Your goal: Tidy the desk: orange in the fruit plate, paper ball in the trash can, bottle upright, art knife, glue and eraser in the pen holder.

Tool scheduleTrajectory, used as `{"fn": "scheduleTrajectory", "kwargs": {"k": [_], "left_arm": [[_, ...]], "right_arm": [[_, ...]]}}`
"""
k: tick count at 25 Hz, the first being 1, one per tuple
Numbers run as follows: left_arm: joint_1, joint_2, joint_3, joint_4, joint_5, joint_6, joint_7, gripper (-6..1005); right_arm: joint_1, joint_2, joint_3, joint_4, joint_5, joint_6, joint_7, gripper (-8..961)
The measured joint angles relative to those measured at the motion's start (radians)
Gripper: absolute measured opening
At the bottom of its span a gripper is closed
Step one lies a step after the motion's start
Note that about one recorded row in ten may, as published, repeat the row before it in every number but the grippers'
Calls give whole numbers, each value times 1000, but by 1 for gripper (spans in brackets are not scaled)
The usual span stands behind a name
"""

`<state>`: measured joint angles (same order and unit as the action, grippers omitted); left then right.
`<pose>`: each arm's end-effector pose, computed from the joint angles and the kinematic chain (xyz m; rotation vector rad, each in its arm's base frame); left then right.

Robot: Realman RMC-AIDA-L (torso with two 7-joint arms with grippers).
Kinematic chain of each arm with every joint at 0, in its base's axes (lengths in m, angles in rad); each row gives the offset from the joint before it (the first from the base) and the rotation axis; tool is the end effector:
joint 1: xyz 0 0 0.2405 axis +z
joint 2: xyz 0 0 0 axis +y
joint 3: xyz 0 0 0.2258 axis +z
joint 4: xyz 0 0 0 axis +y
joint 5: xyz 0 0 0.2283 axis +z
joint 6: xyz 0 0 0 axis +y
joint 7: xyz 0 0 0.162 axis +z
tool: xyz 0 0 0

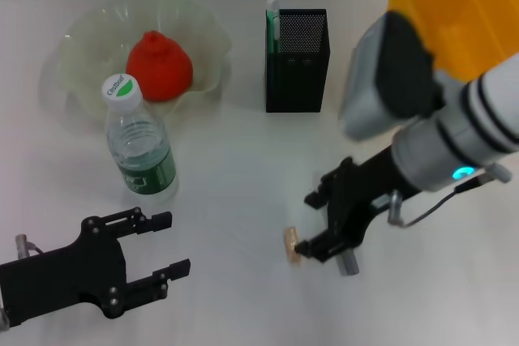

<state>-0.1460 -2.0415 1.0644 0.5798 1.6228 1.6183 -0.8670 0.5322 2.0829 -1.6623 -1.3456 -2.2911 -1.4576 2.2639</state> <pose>-0.3014 0.2241 -0.0244 -2.6978 -0.3336 -0.7816 0.1256 0.3115 -0.0701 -3.0367 0.4280 -0.3642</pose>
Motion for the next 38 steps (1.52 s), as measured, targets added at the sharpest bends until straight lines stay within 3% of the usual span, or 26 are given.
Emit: {"fn": "scheduleTrajectory", "kwargs": {"k": [3, 15, 31, 38], "left_arm": [[3, 1, -11, 0, 0, 1, -1, 640], [6, 1, -14, 0, 0, 5, -1, 640], [4, -3, -18, 0, 0, -1, -1, 640], [0, -2, -23, 1, 0, 18, -1, 640]], "right_arm": [[19, 1, -66, 30, -14, 31, -34, 721], [38, 4, -159, 64, -21, 124, -51, 722], [59, 5, -184, 106, -22, 168, -48, 489], [6, 4, -121, -22, -17, 121, -3, 396]]}}
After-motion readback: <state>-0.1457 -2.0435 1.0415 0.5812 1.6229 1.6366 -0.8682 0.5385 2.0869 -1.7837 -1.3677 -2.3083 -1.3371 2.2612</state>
